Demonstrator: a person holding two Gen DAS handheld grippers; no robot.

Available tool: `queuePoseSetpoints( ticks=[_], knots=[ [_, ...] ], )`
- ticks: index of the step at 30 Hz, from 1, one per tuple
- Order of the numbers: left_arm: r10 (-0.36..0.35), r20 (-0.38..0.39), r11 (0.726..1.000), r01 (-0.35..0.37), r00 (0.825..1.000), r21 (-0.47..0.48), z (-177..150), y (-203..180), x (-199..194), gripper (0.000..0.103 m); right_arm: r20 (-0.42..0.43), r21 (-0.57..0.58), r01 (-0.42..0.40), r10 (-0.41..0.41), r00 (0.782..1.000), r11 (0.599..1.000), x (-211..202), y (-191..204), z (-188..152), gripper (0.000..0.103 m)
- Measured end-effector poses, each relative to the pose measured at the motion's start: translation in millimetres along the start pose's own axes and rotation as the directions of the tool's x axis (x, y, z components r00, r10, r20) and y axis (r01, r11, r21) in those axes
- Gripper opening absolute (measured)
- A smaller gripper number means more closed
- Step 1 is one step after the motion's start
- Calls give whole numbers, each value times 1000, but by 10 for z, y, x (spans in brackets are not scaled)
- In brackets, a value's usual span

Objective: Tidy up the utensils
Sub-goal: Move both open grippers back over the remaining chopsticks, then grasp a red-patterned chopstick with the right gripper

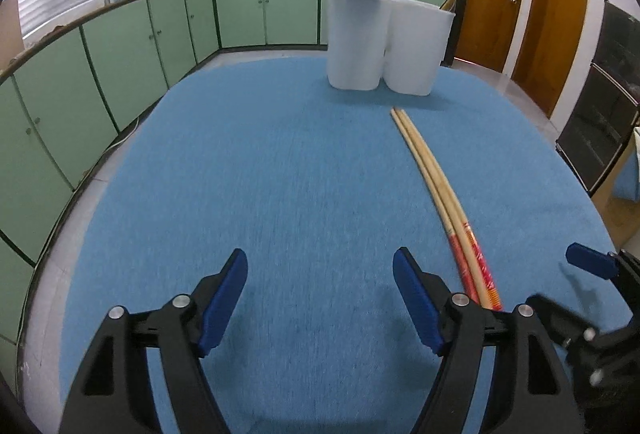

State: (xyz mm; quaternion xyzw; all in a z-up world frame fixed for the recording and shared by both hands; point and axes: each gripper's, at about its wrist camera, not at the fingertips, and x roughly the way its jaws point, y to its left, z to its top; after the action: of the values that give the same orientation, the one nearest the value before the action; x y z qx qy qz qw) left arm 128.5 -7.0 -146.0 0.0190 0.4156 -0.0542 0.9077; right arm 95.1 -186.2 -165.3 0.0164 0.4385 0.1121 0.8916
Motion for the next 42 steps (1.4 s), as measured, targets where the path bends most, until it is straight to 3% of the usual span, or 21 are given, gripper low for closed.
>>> queuePoseSetpoints(
  ticks=[4,13,16,20,23,26,31,36,42],
  knots=[
    [8,-5,1000,-8,1000,5,-79,-18,8,74,-23,-27,16,-17,1000,999,52,61,-52,92],
    [10,-7,1000,-10,1000,-4,-110,40,-25,74,-11,-74,134,-135,991,988,31,71,-55,91],
    [15,-4,1000,-15,1000,-2,-112,36,-23,75,2,-52,127,-127,992,991,-28,-1,-67,78],
    [23,-5,1000,-23,1000,2,-134,29,-36,75,4,-45,42,-42,999,998,-69,48,-111,61],
    [25,-2,1000,-25,1000,8,-136,18,-53,75,-7,-77,31,-31,999,997,-48,127,-135,41],
    [22,0,1000,-22,1000,12,-142,-4,-69,75,-5,-86,28,-28,1000,996,-52,178,-144,31],
    [8,-3,1000,-8,1000,18,-145,-56,-68,75,-2,-94,34,-34,999,995,-35,213,-142,30],
    [5,-2,999,-5,1000,37,-158,-131,-83,75,-1,-105,29,-29,1000,994,-4,226,-119,6],
    [-4,-1,999,4,1000,46,-177,-158,-108,75,10,-17,39,-39,999,999,-62,-33,-114,5]
  ],
)
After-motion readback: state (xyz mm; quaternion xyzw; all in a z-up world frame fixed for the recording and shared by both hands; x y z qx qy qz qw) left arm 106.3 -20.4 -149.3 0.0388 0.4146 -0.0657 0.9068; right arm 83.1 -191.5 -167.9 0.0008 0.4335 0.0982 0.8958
